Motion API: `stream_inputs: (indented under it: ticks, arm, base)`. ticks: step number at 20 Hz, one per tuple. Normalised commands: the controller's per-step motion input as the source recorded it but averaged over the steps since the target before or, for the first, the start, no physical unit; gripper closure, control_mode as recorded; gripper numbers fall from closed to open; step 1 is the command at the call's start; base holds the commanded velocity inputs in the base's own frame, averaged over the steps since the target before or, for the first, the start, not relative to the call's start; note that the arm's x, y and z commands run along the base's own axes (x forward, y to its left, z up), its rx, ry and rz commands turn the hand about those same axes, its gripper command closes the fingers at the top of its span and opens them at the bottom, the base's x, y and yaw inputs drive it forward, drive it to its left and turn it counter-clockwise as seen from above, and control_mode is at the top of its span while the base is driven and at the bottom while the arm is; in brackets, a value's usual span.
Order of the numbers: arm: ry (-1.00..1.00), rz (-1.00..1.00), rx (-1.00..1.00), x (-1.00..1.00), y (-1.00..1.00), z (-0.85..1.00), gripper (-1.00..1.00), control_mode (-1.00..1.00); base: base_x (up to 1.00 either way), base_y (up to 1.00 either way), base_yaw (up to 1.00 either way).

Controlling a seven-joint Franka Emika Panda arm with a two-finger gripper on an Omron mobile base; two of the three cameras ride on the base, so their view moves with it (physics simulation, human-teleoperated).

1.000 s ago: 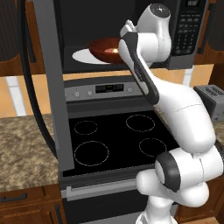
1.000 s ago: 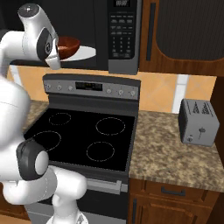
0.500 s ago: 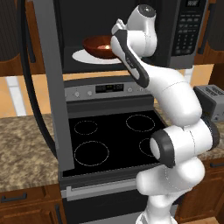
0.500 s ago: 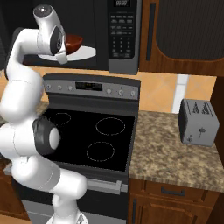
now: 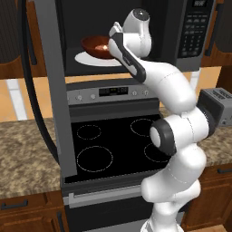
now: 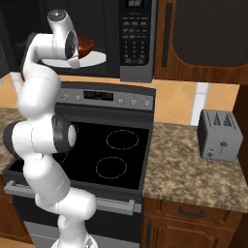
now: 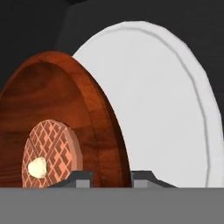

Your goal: Open the microwave, place the bowl with waffle inside the microwave, then close the microwave door and turn it on.

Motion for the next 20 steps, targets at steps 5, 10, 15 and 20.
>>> stream_inputs:
  ticks: [5, 10, 15, 20]
  arm:
    - [-0.04, 0.00, 0.00, 0.23, 0.10, -0.19, -1.00, -1.00]
    - [-0.20, 0.00, 0.02, 0.00, 0.00, 0.00, -1.00, -1.00]
    - [-0.51, 0.00, 0.11, -0.47, -0.13, 0.00, -1.00, -1.00]
    - [-0.52, 0.00, 0.05, -1.00, -0.16, 0.09, -1.00, -1.00]
  base:
    - [0.00, 0.00, 0.00]
    - [0.00, 0.00, 0.00]
    - [0.00, 0.00, 0.00]
    - [0.00, 0.00, 0.00]
